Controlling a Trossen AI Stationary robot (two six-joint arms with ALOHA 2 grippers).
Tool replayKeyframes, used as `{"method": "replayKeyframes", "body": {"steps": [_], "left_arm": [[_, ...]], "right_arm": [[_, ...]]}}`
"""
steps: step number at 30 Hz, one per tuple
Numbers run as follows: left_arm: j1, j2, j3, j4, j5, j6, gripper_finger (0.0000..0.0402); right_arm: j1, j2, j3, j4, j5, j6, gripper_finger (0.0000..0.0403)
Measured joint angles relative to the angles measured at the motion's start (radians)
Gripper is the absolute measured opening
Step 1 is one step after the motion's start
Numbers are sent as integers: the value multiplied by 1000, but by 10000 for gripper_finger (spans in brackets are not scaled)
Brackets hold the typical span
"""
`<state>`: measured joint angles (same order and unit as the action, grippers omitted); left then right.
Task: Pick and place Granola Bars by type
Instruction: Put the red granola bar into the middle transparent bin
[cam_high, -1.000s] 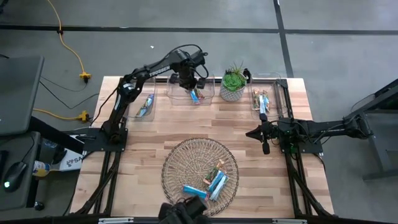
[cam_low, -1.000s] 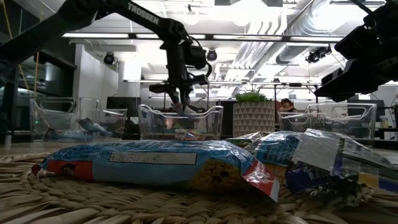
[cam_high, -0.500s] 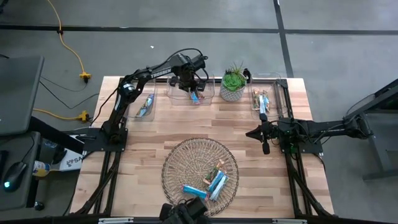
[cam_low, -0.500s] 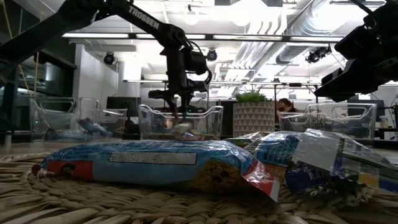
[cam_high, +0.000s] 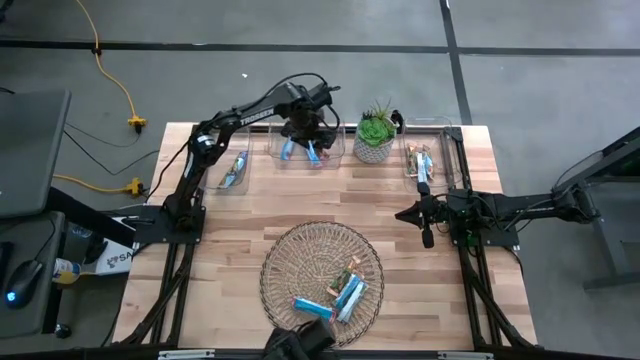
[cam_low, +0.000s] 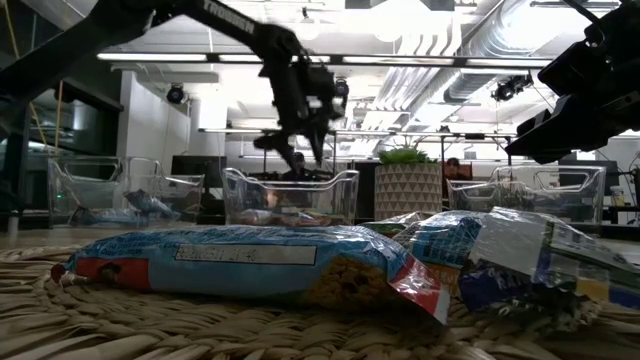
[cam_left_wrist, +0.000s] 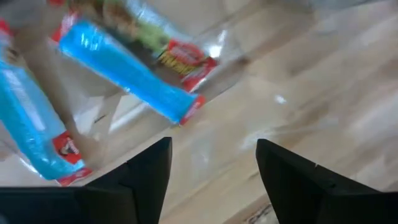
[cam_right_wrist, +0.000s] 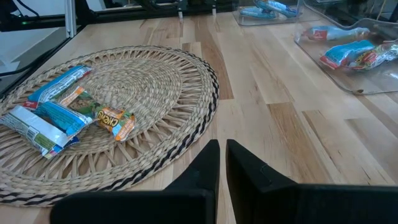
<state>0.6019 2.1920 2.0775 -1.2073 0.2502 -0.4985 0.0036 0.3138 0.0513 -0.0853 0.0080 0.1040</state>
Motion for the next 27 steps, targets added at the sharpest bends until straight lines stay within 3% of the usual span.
{"method": "replayKeyframes", "body": {"steps": [14,20,27], "left_arm": [[-14,-274,32,30,-130,84,231],[-35,-415,32,29,-121,184,231],[-42,-563,32,27,-37,233,231]], "right_arm": [[0,0,0,0,0,0,12],[0,0,0,0,0,0,12],[0,0,0,0,0,0,12]]}}
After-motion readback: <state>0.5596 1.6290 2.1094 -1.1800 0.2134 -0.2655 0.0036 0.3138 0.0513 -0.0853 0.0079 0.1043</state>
